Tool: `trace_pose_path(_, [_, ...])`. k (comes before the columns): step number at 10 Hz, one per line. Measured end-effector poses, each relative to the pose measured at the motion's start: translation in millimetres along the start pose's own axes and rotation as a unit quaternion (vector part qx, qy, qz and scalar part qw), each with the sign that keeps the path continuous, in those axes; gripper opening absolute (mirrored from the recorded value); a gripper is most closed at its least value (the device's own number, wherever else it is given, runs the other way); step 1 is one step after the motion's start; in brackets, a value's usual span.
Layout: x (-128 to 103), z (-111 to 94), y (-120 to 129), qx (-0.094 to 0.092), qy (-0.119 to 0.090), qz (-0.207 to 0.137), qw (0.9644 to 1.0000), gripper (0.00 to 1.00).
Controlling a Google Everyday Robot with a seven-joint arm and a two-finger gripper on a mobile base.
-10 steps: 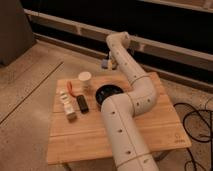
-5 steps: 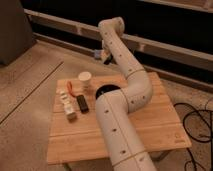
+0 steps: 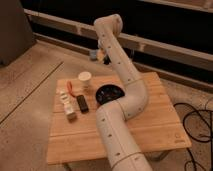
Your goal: Place the white sponge in the ceramic bowl
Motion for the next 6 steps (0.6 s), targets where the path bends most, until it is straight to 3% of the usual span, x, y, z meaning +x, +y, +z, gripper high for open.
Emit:
trace_pose_path(2, [-11.3, -29.4, -6.7, 0.016, -0.036, 0.001, 0.9992, 0.0])
trace_pose_path(6, [-12.4, -28.4, -6.1, 0.016, -0.037, 0.001, 0.9992, 0.0])
